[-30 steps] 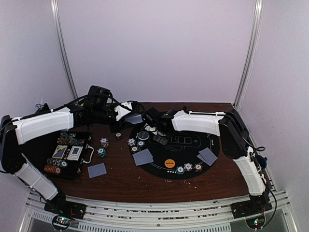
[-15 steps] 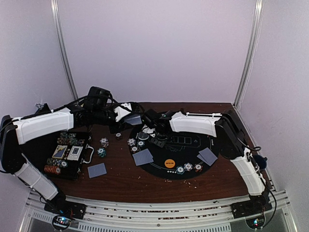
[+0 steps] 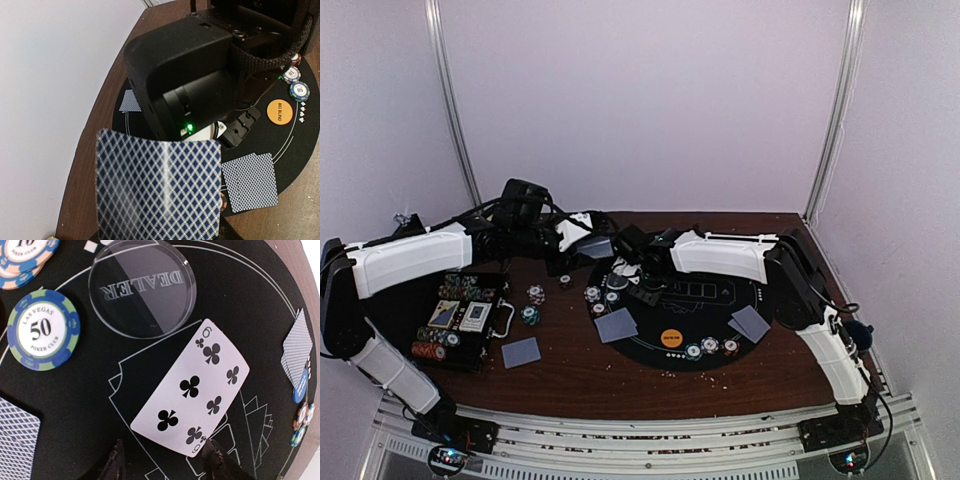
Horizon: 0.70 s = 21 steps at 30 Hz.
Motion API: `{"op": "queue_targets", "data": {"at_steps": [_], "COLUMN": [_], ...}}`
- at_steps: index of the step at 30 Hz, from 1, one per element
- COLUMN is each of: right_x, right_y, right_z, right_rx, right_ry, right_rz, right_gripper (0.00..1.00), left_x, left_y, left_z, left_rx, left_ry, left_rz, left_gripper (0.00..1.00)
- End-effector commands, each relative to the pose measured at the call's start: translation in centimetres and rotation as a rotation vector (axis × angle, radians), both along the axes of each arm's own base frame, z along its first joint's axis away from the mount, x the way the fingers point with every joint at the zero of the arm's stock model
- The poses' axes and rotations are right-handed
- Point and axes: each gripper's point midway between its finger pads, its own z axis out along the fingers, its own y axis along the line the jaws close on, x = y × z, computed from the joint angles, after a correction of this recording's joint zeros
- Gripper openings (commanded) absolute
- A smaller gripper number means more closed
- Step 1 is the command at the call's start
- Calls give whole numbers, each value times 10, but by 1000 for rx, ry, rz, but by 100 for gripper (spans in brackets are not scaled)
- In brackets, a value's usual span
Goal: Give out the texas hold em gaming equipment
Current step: Flop the poker card in the community card area.
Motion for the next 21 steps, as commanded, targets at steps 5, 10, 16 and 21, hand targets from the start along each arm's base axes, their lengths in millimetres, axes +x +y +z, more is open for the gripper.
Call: {"op": "queue_targets", "data": {"at_steps": [5, 10, 16, 21], "right_x": [7, 23, 48, 64], "right_y": [5, -19, -55, -76], "right_z": [35, 47, 48, 36], "right_rx": [131, 122, 83, 64], "right_ry": [16, -31, -112, -125], "right_rz": [-24, -81, -198, -270], "right_gripper": [67, 75, 87, 98], "left_x": [1, 1, 2, 3], "left_y": [-7, -7, -8, -8], "left_z": [21, 20, 19, 17], "left_rx": [-60, -60, -58, -55], "left_ry": [-52, -51, -48, -46], "left_rz": [-23, -22, -22, -20], "left_gripper": [6, 6, 6, 6]}}
